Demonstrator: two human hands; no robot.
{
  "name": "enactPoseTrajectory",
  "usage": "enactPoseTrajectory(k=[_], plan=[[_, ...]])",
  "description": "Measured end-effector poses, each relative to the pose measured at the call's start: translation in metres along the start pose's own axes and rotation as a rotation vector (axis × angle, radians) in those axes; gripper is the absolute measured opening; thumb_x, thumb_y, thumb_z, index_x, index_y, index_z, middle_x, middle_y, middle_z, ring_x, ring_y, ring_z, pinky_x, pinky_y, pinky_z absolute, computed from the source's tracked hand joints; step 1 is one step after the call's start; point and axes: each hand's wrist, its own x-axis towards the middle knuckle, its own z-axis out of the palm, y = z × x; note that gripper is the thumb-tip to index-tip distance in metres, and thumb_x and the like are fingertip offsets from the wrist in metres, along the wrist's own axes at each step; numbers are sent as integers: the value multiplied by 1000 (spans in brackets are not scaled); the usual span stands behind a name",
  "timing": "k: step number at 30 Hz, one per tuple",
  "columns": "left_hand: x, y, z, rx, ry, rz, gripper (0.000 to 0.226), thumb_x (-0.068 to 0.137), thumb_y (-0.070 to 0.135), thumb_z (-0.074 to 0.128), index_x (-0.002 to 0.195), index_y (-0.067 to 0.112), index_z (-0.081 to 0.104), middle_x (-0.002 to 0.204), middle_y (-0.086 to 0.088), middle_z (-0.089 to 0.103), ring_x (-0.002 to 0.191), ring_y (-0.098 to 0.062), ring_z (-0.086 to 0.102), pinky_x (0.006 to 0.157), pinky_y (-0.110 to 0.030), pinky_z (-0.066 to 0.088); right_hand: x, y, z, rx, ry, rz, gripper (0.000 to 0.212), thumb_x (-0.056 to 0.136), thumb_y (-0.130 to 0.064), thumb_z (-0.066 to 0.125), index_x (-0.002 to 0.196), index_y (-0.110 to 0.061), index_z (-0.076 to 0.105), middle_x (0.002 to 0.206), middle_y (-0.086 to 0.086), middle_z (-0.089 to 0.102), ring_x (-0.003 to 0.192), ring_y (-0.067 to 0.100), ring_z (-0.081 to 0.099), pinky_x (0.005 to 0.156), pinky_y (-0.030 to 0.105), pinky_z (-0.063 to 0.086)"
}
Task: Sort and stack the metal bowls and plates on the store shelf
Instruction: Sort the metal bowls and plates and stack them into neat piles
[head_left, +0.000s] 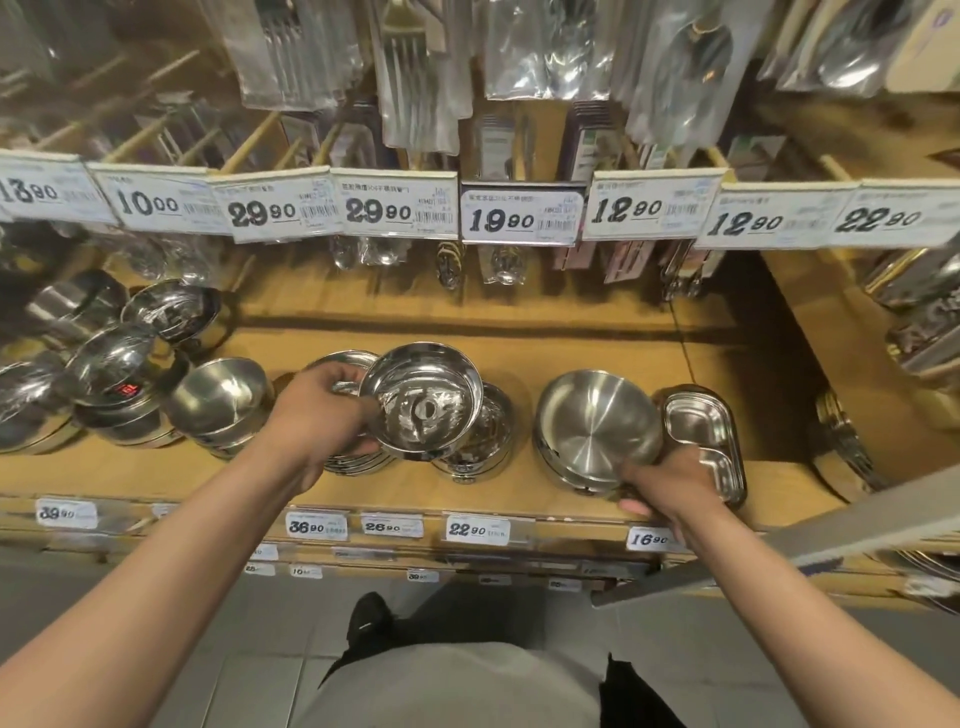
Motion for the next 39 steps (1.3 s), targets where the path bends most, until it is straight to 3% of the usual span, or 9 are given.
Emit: enactPoseTrajectory(k=[5,9,13,15,18,23,27,33,39], plan=[[1,3,5,31,-18,16,28,79,-9,68,97,12,67,82,-14,73,57,-21,69,50,-26,57,4,-17,-11,-33,136,-95,30,89,-5,69,116,-13,58,90,12,74,63,24,76,71,42,65],[1,7,7,30,-24,20,28,81,-7,70,101,11,66,86,-15,74,66,-26,70,52,-26,58,14,-28,-29,-107,183,-168,25,89,-7,67,110,-21,71,83,1,70,60,23,73,64,37,64],[0,5,7,43,-29,29,28,81,-6,70,101,13,67,88,-14,74,65,-22,71,52,-26,57,27,-36,-32,-193,136,-274,23,89,-10,68,86,-33,71,81,-9,64,83,26,72,81,47,62],[-1,4,6,46,-24,24,29,82,-5,71,103,14,67,88,-13,74,62,-20,71,50,-25,57,34,-39,-29,-204,118,-309,22,90,-11,67,87,-32,72,84,-7,65,91,28,72,85,48,60],[-1,3,3,46,-12,16,29,84,-5,71,105,14,66,82,-10,74,55,-16,71,47,-23,56,44,-40,-27,-156,82,-319,24,92,-8,66,107,-24,75,84,-9,66,84,23,72,81,46,62],[-7,2,0,39,6,23,27,84,-8,69,102,12,66,83,-12,71,53,-15,68,45,-21,54,55,-32,-23,-113,23,-299,23,92,-4,65,104,-22,75,89,-2,73,79,22,72,75,42,63],[-9,1,-2,37,13,24,25,84,-9,67,94,14,66,89,-14,71,64,-21,68,48,-25,58,57,-26,-21,-59,32,-276,19,93,-6,66,97,-23,73,91,2,72,71,20,69,55,32,59],[-5,-2,-1,49,15,12,32,86,-10,65,111,9,65,89,-15,72,55,-18,68,46,-24,57,50,-13,-19,7,48,-262,30,89,-10,72,119,-15,67,88,7,70,72,27,72,74,47,64],[-4,-2,4,67,4,15,31,85,-9,65,112,8,64,85,-16,71,48,-15,67,43,-22,54,34,-13,-14,64,91,-239,43,91,-2,68,133,-9,63,108,15,70,75,27,73,49,28,60]])
